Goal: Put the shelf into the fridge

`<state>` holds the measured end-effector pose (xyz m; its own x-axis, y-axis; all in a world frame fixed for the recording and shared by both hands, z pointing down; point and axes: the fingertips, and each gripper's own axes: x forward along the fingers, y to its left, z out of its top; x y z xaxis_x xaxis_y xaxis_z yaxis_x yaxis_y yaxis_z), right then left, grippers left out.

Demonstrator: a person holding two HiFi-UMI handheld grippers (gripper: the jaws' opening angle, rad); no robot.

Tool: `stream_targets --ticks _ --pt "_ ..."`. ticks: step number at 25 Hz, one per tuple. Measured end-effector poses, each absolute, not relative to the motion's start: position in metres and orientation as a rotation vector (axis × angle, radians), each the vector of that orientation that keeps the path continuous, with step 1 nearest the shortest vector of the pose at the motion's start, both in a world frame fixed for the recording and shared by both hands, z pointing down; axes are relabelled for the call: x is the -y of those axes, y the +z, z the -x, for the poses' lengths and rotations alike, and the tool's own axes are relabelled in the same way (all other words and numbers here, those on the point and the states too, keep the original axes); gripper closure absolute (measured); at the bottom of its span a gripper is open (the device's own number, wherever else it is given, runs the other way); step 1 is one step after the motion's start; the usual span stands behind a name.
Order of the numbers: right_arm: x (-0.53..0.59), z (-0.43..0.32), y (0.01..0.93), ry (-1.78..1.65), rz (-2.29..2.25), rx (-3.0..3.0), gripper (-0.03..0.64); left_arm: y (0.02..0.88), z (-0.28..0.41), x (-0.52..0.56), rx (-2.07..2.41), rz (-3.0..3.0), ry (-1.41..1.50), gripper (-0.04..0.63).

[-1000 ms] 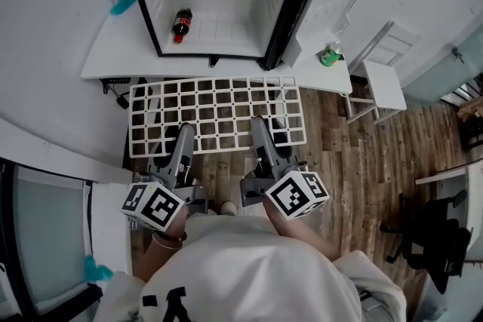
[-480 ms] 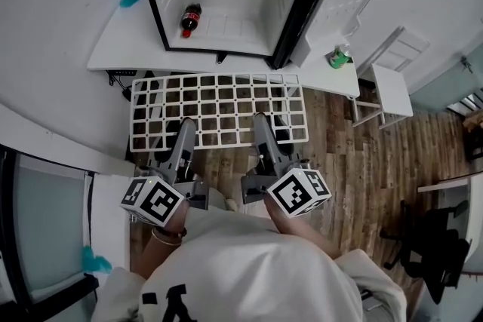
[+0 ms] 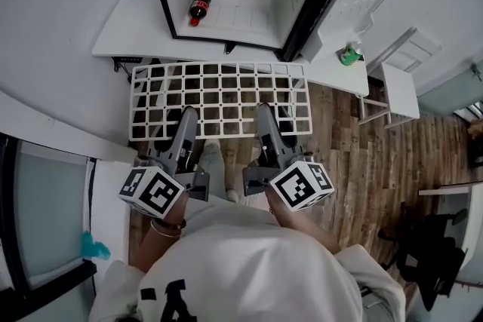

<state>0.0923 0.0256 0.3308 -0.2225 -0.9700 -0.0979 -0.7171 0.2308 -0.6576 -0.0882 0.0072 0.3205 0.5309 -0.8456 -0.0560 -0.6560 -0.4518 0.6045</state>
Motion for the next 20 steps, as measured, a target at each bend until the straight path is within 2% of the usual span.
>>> stream_targets --ticks 20 --pt "0.077 -0.104 0.319 -0.586 1.623 -1.966 0.446 0.315 0.072 0.111 1.084 -2.303 -0.492 0.449"
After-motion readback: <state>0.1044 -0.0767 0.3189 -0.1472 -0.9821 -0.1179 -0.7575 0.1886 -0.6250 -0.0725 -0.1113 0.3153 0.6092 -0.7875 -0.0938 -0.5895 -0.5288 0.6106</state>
